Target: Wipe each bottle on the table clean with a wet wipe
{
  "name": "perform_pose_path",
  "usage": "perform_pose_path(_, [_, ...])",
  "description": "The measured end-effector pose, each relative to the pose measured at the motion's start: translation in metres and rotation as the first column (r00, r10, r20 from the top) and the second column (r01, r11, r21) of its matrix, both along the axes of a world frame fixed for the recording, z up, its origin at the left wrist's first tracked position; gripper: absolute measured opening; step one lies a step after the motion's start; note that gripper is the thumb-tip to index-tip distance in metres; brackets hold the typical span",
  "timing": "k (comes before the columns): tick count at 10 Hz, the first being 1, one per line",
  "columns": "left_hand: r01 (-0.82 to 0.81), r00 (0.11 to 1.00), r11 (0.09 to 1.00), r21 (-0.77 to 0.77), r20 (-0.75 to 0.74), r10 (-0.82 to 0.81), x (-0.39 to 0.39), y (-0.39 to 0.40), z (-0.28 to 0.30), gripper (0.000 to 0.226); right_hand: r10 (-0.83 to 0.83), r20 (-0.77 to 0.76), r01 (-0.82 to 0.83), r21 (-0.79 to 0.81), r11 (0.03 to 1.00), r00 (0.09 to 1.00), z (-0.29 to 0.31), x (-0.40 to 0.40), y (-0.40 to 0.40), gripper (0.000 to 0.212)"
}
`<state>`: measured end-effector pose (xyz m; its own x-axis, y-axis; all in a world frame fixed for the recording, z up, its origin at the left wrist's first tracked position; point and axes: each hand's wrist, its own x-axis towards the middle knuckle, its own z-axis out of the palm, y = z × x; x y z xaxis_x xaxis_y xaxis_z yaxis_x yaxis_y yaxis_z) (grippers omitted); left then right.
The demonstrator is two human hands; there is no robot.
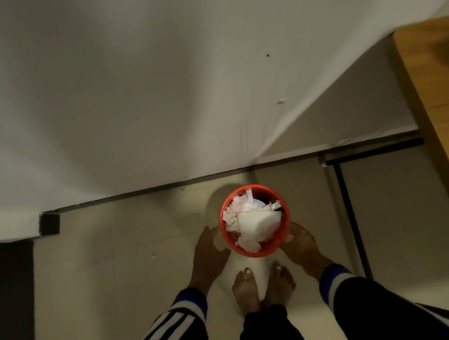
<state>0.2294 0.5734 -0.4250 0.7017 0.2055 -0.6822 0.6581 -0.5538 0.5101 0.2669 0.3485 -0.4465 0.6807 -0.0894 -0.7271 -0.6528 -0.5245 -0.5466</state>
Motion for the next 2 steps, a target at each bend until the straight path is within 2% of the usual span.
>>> perform_pose_path(1, [0.053,0.997,0.998,0.031,-0.062,-0.051,-0.012,0.010,0.019,0.069,0.115,-0.127,-0.121,-0.040,0.992,0.985,0.018,-0.016,-0.005,0.049])
perform_pose_path(2, [0.036,0.999,0.999,0.026,-0.018,-0.036,-0.030,0.015,0.050,0.069,0.239,-0.194,-0.265,-0.122,0.957,0.951,0.043,-0.041,-0.004,0.054])
